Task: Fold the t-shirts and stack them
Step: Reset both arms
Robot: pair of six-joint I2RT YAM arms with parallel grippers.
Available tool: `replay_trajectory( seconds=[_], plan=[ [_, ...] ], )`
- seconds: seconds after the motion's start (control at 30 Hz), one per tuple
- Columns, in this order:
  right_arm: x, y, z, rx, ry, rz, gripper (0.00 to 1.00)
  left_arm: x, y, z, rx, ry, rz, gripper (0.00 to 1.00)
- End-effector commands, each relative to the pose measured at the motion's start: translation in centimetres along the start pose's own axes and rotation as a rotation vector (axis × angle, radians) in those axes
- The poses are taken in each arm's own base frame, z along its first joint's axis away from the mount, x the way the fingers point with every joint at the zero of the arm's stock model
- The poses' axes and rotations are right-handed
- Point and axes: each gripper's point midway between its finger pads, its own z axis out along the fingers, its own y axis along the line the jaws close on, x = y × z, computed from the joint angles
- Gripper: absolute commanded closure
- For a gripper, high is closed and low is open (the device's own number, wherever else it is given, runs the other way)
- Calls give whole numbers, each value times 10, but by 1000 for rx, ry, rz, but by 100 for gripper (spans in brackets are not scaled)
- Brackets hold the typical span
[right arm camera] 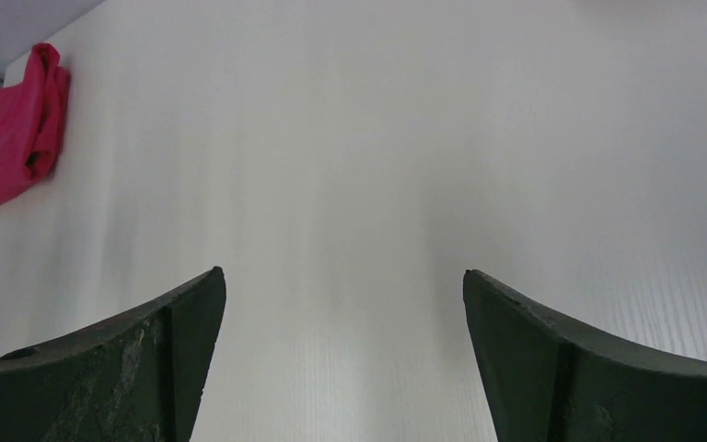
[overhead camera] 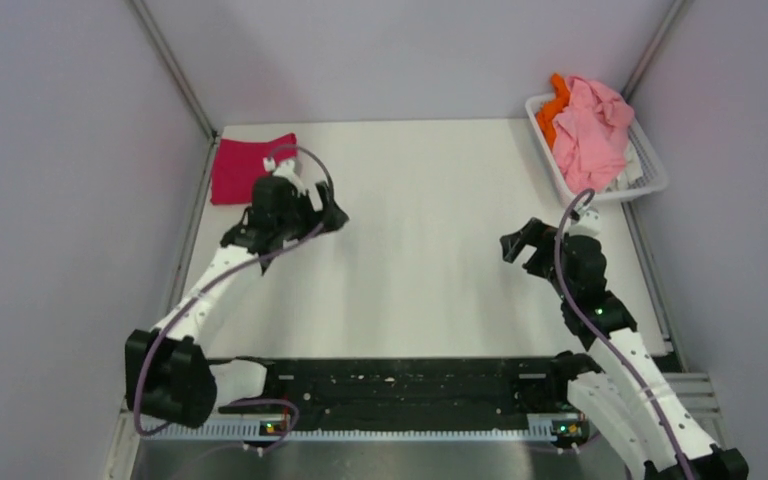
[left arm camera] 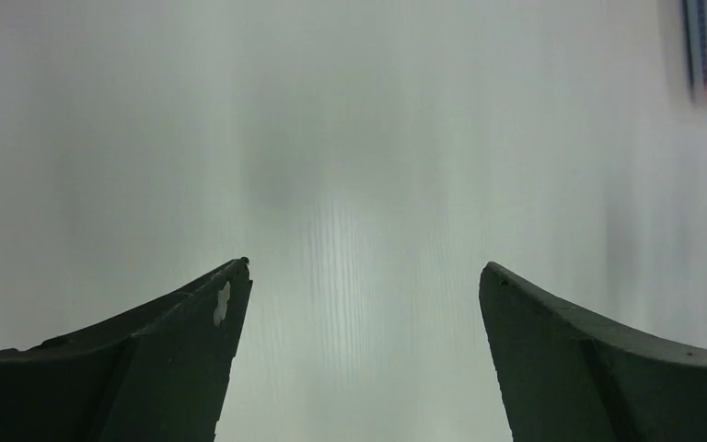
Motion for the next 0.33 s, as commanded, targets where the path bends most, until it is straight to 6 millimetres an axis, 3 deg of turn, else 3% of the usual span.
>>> replay_trajectory(
  seconds=[0.0, 0.07, 0.13, 0.23, 0.3],
  plan=[
    [20, -18, -17, 36, 8, 26, 1, 82, -9, -18, 108, 26, -52, 1],
    [25, -22, -23, 27, -2, 16, 1, 117, 3, -29, 98, 75, -60, 1],
    [27, -23, -29, 14, -20, 15, 1, 138, 20, -39, 48, 98, -59, 1],
    [25, -22, -35, -16, -64, 25, 1, 147, 32, -53, 6, 86, -56, 1],
    [22, -24, -38, -9, -93, 41, 1, 141, 26, -60, 44, 52, -60, 1]
  ],
)
